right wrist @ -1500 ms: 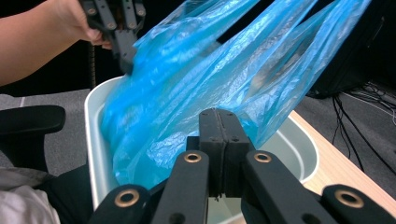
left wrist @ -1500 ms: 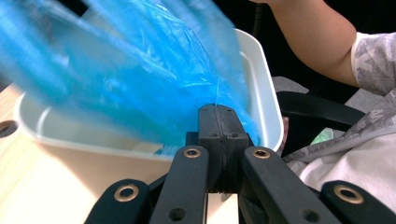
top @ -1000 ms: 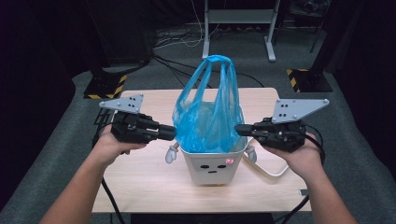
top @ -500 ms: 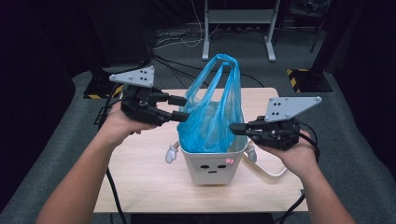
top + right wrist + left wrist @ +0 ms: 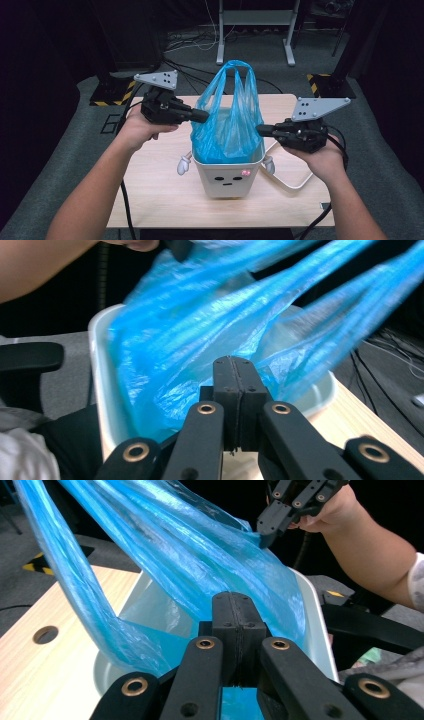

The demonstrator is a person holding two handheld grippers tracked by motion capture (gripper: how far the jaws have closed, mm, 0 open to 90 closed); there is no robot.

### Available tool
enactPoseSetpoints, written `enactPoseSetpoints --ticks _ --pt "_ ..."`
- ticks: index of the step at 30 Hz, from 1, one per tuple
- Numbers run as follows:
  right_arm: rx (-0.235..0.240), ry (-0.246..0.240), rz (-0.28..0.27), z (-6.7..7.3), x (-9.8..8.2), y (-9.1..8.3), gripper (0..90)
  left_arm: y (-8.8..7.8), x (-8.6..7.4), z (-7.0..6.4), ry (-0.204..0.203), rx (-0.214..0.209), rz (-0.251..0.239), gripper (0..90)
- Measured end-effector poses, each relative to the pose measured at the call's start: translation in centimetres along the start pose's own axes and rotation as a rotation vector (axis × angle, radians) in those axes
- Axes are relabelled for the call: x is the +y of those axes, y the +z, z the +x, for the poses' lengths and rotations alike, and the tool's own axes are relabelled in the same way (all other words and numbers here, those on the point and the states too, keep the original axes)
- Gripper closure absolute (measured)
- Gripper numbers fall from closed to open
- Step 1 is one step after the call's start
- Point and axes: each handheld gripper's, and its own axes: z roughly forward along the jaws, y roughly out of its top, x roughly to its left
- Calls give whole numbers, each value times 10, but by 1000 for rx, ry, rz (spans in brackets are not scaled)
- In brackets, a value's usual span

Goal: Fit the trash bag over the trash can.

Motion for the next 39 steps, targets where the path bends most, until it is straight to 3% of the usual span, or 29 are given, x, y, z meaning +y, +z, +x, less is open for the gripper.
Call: enactPoseSetpoints --ticks 5,10,18,24,39 --pt "-32 28 -4 -9 -8 -4 897 -10 -8 -4 -1 -29 -39 895" --pt "-24 34 -36 -3 -14 -13 897 -22 -22 -17 16 -64 -89 895" --pt "2 -1 -54 18 -23 -19 897 -26 -46 -37 37 -102 -85 895" --pt "30 17 -64 25 -33 -25 896 -22 -62 -48 39 -132 -68 895" --pt "55 65 -41 31 -59 -24 898 -10 -96 -44 -8 -186 -53 894"
